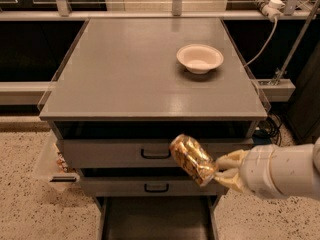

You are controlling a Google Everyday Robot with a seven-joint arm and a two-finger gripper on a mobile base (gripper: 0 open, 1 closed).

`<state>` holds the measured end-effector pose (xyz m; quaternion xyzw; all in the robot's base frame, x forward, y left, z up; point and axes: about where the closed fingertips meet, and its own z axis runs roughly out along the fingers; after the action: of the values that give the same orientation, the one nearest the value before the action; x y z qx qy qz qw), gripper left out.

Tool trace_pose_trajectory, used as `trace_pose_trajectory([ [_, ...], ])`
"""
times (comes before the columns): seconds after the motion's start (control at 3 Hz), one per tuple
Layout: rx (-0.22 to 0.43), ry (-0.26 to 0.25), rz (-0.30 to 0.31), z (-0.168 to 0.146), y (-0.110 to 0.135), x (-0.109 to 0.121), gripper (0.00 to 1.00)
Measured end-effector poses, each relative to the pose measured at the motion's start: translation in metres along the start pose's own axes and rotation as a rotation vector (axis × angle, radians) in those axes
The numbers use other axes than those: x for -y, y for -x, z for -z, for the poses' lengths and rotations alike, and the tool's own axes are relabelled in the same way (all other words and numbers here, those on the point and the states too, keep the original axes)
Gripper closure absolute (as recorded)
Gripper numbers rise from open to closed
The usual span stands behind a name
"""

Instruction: Pick orange can from bottom drawer and place on counter

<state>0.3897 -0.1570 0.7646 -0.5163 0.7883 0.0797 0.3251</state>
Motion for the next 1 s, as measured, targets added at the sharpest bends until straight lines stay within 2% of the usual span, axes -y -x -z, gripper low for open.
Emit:
trace_pose_trajectory([
  [0.33,0.013,-0.086,0.062,0.040,0.040,0.019,1.00],
  [0.67,0.013,-0.087,0.064,0.040,0.040,0.019,1.00],
  [1.0,0.012,-0.092,0.130,0.045,0.062,0.042,1.00],
])
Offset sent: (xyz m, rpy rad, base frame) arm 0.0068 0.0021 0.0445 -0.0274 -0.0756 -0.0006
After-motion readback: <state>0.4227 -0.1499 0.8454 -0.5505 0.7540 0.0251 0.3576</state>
